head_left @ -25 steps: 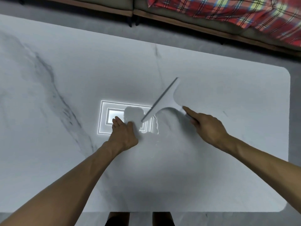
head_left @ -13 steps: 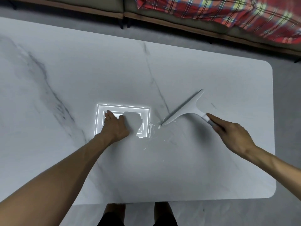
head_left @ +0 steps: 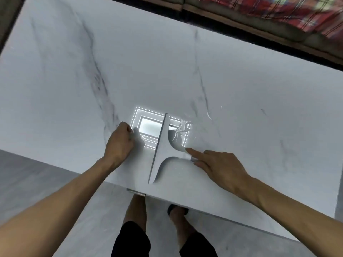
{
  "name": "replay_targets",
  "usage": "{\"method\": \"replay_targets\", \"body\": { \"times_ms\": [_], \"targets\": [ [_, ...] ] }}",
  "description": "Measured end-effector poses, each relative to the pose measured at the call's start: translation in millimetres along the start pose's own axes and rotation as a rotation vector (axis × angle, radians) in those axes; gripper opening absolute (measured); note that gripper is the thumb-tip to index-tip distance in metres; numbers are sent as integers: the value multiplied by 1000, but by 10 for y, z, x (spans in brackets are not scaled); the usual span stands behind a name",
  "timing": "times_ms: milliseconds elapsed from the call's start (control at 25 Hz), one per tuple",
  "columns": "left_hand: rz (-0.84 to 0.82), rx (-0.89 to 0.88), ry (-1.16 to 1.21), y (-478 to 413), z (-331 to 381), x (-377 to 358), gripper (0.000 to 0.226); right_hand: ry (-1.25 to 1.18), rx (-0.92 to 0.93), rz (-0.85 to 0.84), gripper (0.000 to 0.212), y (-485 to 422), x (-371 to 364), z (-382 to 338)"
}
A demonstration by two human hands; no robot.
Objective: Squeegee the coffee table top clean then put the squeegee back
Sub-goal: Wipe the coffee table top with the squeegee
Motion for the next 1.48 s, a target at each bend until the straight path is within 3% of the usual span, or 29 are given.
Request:
{"method": "replay_targets", "body": {
  "times_ms": [160,320,400,560,760,1000,1120,1240,1320,1480],
  "targets": [
    [-47,158,43,595,-433,-163,15,75,332,-115,39,-138,-632,-382],
    [-29,289,118,842,-626,-371,15,168,494,-190,42,-318,-1169,-556],
    [-28,292,149,889,-632,-479,13,216,464,-214,43,-373,-1282,-525],
    [-56,227,146,907,-473,-632,15,203,225,-262,42,-197,-993,-252],
    [-85,-12,-11,918,-58,-770,29,177,25,-169,41,305,-251,363],
    [-337,-37,-169,853,100,-1065,39,297,-141,-110,41,761,379,959],
    [-381,-31,-165,806,135,-1032,36,331,-122,-99,44,871,485,888],
    [-396,-52,-161,787,114,-995,27,288,14,-155,58,804,258,633],
    [-392,-61,-181,789,86,-998,28,245,102,-248,50,640,-79,402],
    [-363,-37,-211,749,61,-1041,53,276,181,-384,40,370,-582,179]
  ]
}}
Point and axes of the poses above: each hand's wrist, its own y-axis away from the middle knuckle, its own x-axis out of the back of the hand, z = x × y, the point moved 1 cm from there along -y, towards the middle knuckle, and after that the axes turned 15 degrees about -y, right-handed, at the moved point
